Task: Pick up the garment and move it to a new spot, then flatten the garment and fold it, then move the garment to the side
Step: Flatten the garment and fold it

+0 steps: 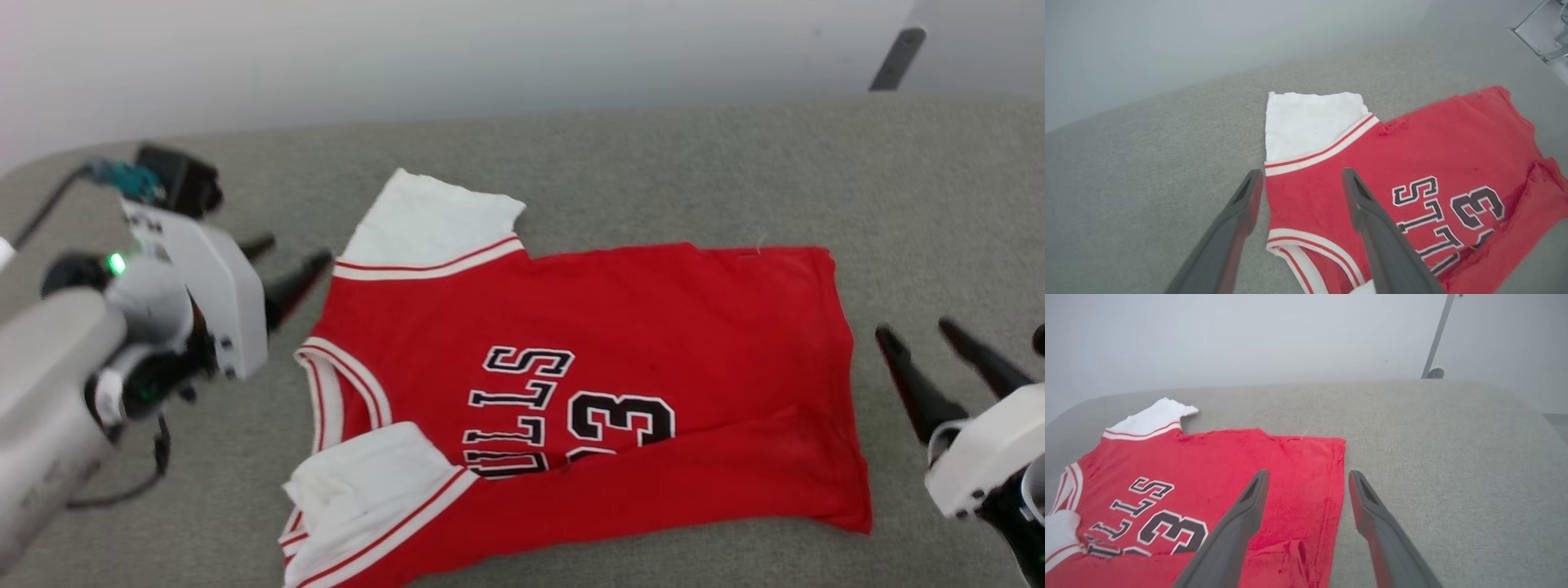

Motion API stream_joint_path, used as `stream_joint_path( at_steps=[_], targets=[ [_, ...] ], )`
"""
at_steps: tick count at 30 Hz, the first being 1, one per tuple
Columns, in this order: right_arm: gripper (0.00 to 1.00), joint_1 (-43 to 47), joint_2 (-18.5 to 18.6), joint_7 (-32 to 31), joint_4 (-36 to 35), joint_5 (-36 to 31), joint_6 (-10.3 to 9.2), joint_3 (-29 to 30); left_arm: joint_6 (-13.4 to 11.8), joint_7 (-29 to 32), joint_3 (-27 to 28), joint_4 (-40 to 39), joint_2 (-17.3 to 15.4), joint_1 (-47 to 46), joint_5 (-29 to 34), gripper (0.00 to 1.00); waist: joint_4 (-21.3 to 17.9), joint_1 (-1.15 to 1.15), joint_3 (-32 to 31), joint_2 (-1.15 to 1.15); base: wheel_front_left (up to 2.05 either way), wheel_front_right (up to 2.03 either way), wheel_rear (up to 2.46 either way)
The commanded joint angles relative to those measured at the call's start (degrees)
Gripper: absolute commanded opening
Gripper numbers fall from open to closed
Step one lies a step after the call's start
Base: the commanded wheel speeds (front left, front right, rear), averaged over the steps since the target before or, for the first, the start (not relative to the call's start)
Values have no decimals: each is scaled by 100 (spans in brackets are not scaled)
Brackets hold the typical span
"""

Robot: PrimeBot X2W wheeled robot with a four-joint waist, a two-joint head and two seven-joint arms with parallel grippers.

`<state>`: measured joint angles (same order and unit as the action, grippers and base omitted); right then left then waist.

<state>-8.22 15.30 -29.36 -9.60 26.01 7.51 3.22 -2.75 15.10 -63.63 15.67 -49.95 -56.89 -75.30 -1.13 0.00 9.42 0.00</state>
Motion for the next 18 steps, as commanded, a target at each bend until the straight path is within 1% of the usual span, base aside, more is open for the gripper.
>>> stream_joint_path(
  at_steps=[1, 6, 9, 13, 18],
  targets=[
    [100, -98, -50, 354, -1, -128, -5, -35, 78, -121, 46, 196, 71, -166, 132, 100, -233, 0, 244, 0, 0, 0, 0],
    [100, -279, -110, 1616, 9, -530, -5, -209, 317, -420, 101, 915, 352, -618, 471, 100, -478, 0, 553, 0, 0, 0, 0],
    [100, -366, -212, 2218, 5, -756, -5, -172, 456, -465, 111, 1313, 481, -872, 599, 100, -622, 0, 759, 0, 0, 0, 0],
    [100, -483, -308, 2785, -99, -976, -5, -120, 628, -429, 126, 1770, 616, -1196, 679, 100, -813, 0, 1050, 0, 0, 0, 0],
    [100, -523, -479, 3123, -240, -1087, -5, -116, 793, -250, 73, 2223, 774, -1515, 732, 100, -996, 0, 1360, 0, 0, 0, 0]
  ],
)
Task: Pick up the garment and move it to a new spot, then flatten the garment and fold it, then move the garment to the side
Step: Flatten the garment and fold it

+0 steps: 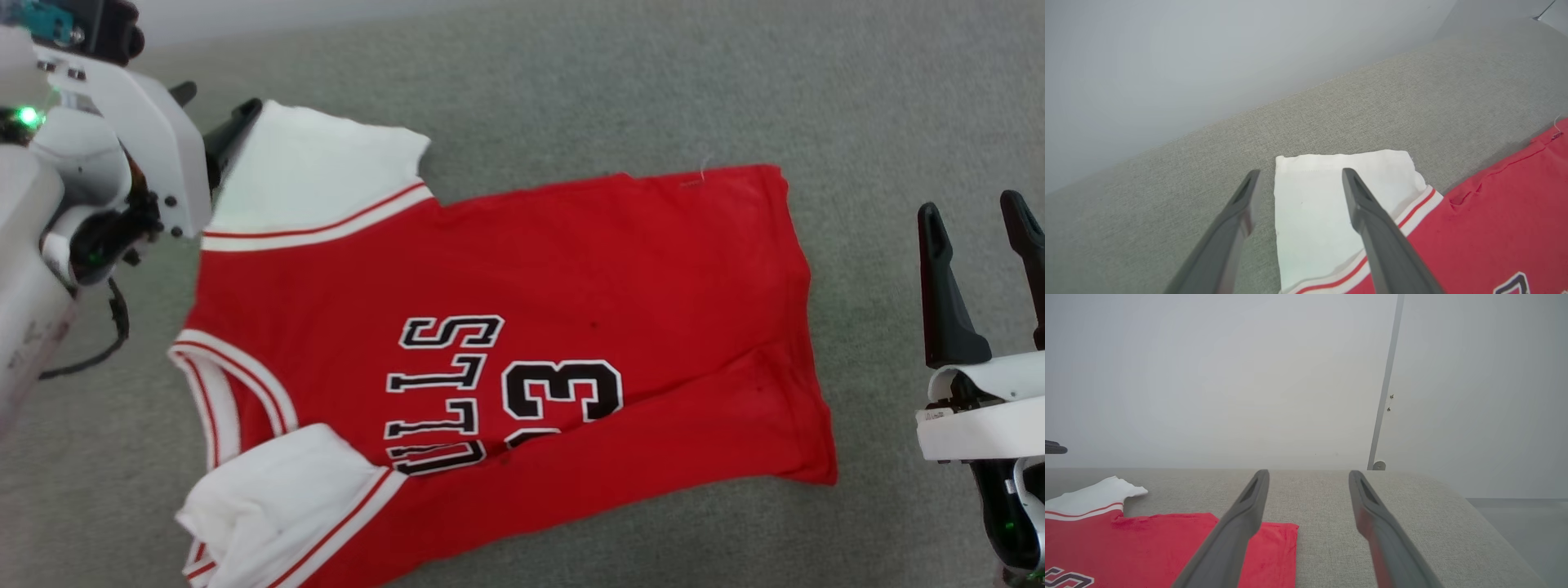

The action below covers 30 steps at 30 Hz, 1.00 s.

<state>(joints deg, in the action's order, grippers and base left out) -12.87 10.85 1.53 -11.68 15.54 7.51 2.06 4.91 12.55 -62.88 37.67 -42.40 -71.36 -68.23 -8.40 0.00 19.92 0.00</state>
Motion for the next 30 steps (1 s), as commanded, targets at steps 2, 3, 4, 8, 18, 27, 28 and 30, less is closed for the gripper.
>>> stream_joint_path(
  at_steps=[2, 3, 4, 8, 18, 27, 28, 30],
  targets=[
    [100, -64, -116, 91, -61, -43, -5, 37, 64, 101, -17, 195, 88, -160, -5, 100, -321, 0, 408, 0, 0, 0, 0],
    [100, -58, -150, 92, -63, -43, -5, 36, 86, 158, -62, 277, 117, -212, 43, 100, -339, 0, 452, 0, 0, 0, 0],
    [100, -75, -175, 120, -81, -49, -5, 26, 113, 210, -73, 361, 152, -253, 35, 100, -360, 0, 497, 0, 0, 0, 0],
    [100, -103, -262, 144, -53, -17, -5, 24, 167, 443, -214, 682, 246, -433, 144, 100, -406, 0, 642, 0, 0, 0, 0],
    [100, -228, -241, 44, -31, 37, -5, -33, 226, 1248, -466, 1600, 463, -734, 138, 100, -476, 0, 908, 0, 0, 0, 0],
    [100, -353, -56, -311, -72, 292, -5, -237, 257, 2137, -556, 2112, 749, -747, -143, 0, -482, 0, 1006, 0, 0, 0, 0],
    [100, -381, -39, -405, -70, 368, -5, -254, 247, 2218, -555, 2151, 776, -777, -153, 0, -481, 0, 1014, 0, 0, 0, 0],
    [100, -474, 36, -634, -126, 501, -5, -338, 245, 2228, -575, 2189, 795, -867, -124, 0, -478, 0, 1029, 0, 0, 0, 0]
  ],
)
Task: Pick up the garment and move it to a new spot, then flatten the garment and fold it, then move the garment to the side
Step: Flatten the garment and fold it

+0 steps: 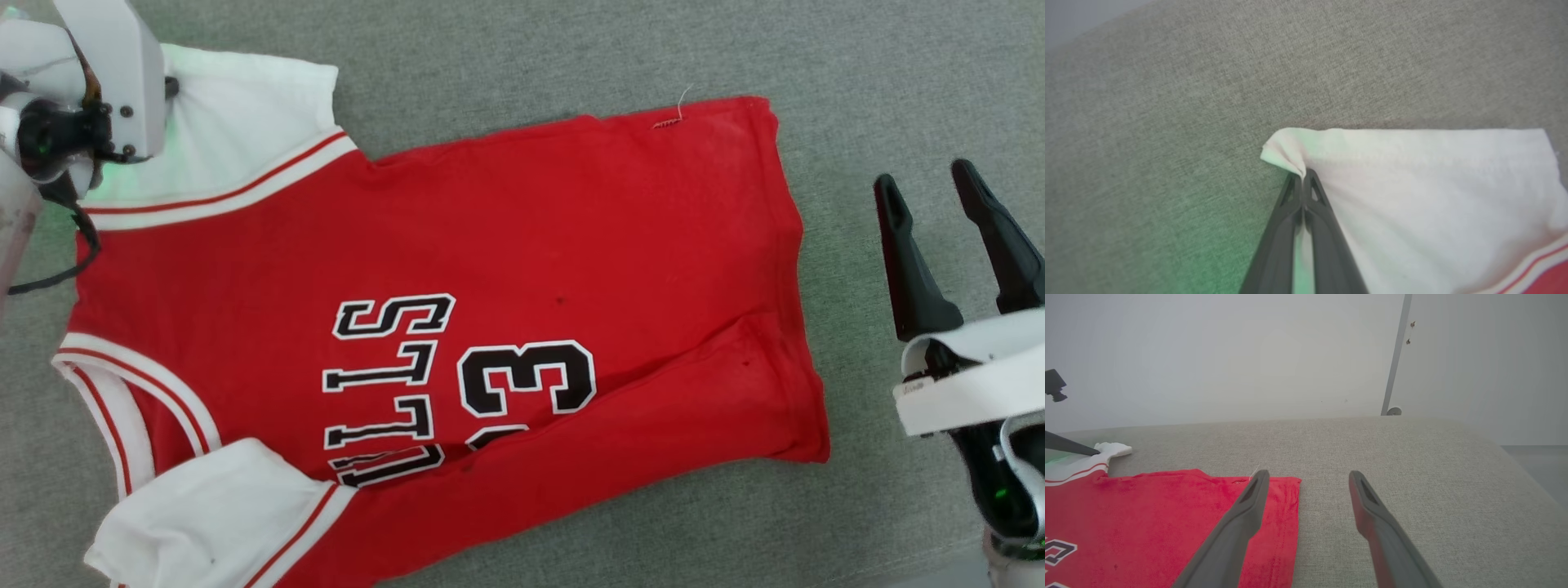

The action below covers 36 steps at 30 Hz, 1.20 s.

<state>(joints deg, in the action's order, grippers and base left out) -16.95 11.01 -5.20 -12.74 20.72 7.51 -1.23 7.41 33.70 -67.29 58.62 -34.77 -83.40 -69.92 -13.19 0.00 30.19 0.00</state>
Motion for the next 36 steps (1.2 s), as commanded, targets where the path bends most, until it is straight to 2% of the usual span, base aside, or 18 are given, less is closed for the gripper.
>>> stream_joint_path(
  at_steps=[1, 9, 11, 17, 20, 26, 27, 28, 29, 30, 31, 33, 36],
  targets=[
    [100, -110, 42, -115, -42, 89, -5, -30, -6, 96, -133, 101, 51, 296, 46, 0, 6, 0, 10, 0, 0, 0, 0],
    [100, -1043, 308, -1904, 149, 610, -5, -91, -2, -27, -115, -7, 179, 231, -63, 0, 119, 0, 3, 0, 0, 0, 0],
    [100, -1376, 404, -2410, 374, 554, -5, -120, -1, -55, -139, -28, 206, 213, -61, 0, 174, 0, 8, 0, 0, 0, 0],
    [100, -2374, 384, -3874, 1381, 695, -4, -273, 1, -142, -156, -68, 287, 113, -101, 0, 323, 0, 49, 0, 0, 0, 0],
    [100, -2782, 358, -4351, 1916, 726, -4, -323, 0, -178, -159, -93, 342, 44, -120, 0, 391, 0, 96, 0, 0, 0, 0],
    [100, -3397, 179, -4893, 2949, 782, -4, -376, 0, -315, -179, -129, 380, -22, -156, 0, 445, 0, 165, 0, 0, 0, 0],
    [93, -3477, 143, -4971, 3131, 787, -5, -345, 0, -336, -177, -134, 380, -26, -176, 0, 448, 0, 170, 0, 0, 0, 0],
    [56, -3535, 138, -5076, 3312, 729, -5, -317, 0, -338, -182, -134, 379, -31, -187, 0, 451, 0, 174, 0, 0, 0, 0],
    [41, -3578, 145, -5197, 3472, 651, -5, -358, 0, -344, -192, -134, 376, -37, -195, 0, 454, 0, 179, 0, 0, 0, 0],
    [33, -3618, 130, -5302, 3620, 615, -6, -360, 0, -344, -199, -138, 373, -43, -205, 0, 456, 0, 182, 0, 0, 0, 0],
    [0, -3658, 101, -5400, 3729, 597, -6, -354, 0, -356, -204, -139, 370, -44, -219, 0, 457, 0, 184, 0, 0, 0, 0],
    [0, -3735, 87, -5638, 3888, 569, -6, -452, 0, -375, -214, -141, 371, -57, -225, 0, 465, 0, 189, 0, 0, 0, 0],
    [0, -3882, 113, -5676, 3967, 649, -5, -460, 0, -420, -224, -146, 372, -83, -254, 0, 473, 0, 203, 0, 0, 0, 0]
  ],
)
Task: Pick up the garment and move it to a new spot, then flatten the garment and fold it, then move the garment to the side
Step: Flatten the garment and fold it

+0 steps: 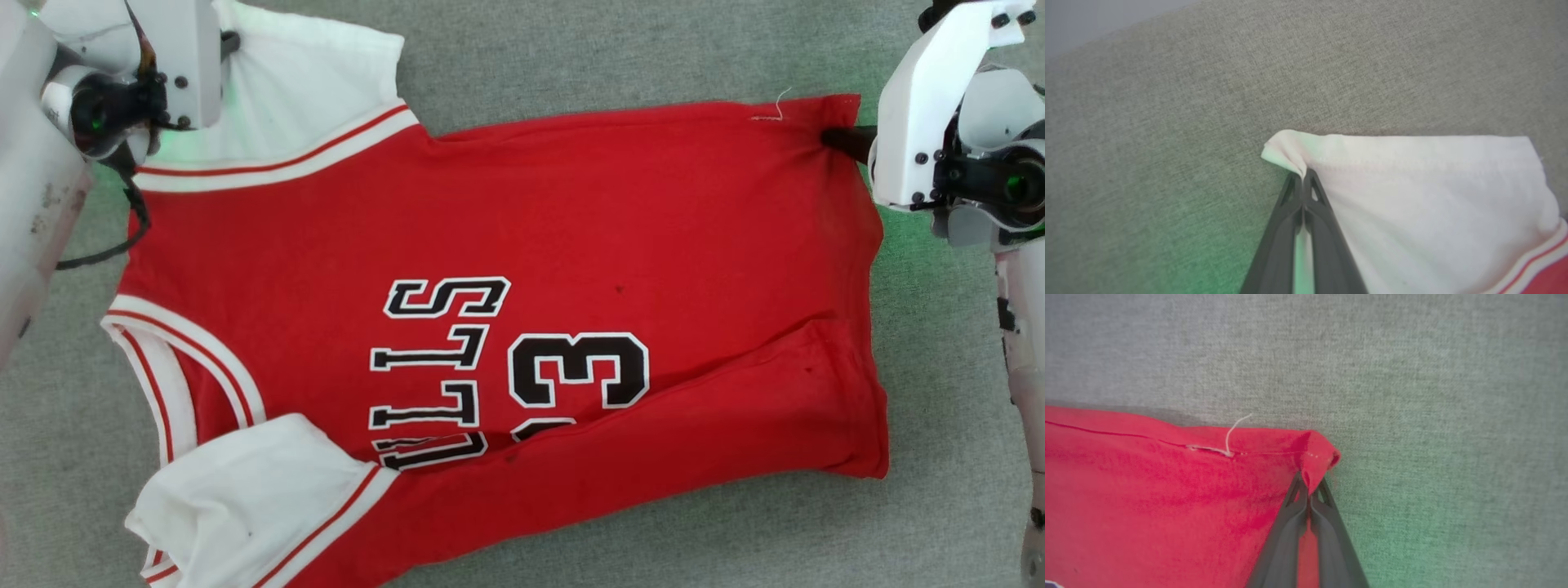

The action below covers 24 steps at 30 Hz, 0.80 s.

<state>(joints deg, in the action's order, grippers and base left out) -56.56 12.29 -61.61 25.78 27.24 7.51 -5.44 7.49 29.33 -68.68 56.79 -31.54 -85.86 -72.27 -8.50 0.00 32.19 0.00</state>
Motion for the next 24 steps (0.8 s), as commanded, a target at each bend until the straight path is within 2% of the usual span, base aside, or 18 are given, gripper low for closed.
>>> stream_joint_path(
  at_steps=[1, 7, 13, 24],
  targets=[
    [0, 55, 10, 12, 119, 7, -6, -30, -9, -8, -83, 39, 54, 153, -27, 0, 11, 0, 5, 0, 0, 0, 0],
    [0, -42, 102, 320, 168, 68, -6, 52, -12, -210, -58, 20, 39, 65, -87, 0, 84, 0, -38, 0, 0, 0, 0],
    [0, 140, 319, 685, -56, 178, -6, -114, -11, -431, 44, -195, -48, 22, -258, 0, 239, 0, -209, 0, 0, 0, 0],
    [0, 921, 929, 1094, -697, 655, -6, -355, -10, -438, 155, -1266, -489, 251, -754, 0, 688, 0, -749, 0, 0, 0, 0]
  ],
)
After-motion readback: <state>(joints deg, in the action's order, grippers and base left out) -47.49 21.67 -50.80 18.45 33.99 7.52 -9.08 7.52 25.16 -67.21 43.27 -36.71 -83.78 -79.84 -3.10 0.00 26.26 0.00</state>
